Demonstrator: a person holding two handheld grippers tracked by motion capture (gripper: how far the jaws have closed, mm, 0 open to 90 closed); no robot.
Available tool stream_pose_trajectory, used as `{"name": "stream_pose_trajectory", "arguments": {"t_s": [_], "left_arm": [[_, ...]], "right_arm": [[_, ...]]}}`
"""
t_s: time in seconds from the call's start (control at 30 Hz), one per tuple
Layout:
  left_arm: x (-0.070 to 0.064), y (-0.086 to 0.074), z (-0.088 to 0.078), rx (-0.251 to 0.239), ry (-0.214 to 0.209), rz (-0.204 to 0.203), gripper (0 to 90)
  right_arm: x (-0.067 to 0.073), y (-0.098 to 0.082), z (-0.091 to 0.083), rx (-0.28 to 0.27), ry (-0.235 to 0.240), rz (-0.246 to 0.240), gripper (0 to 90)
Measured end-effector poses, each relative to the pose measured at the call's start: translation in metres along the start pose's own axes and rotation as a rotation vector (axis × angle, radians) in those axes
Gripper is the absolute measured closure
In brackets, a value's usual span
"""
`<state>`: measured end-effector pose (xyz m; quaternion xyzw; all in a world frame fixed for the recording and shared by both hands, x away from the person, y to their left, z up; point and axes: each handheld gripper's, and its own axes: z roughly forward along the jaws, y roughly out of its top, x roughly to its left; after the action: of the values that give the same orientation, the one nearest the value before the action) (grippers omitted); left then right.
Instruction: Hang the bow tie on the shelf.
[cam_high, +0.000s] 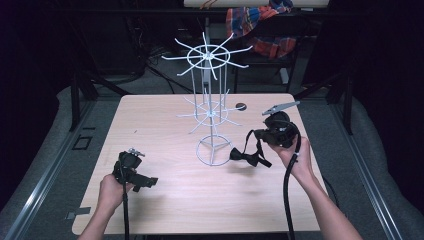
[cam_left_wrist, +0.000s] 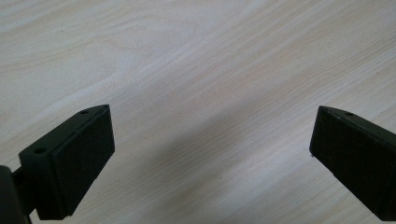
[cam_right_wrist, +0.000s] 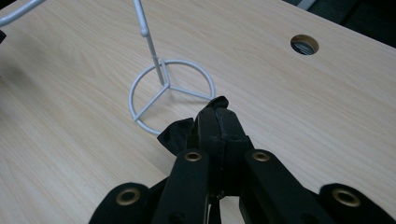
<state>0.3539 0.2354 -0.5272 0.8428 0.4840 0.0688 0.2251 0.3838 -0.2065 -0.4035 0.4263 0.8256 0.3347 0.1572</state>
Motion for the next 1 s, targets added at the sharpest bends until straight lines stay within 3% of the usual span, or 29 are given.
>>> {"name": "stream_pose_trajectory", "arguments": {"t_s": [1.0], "left_arm": [[-0.001, 0.002, 0.002, 0.007, -0.004, 0.011, 0.1]], "right_arm": [[0.010, 0.042, -0.005, -0.046, -0.004, 0.013, 90.0]]}}
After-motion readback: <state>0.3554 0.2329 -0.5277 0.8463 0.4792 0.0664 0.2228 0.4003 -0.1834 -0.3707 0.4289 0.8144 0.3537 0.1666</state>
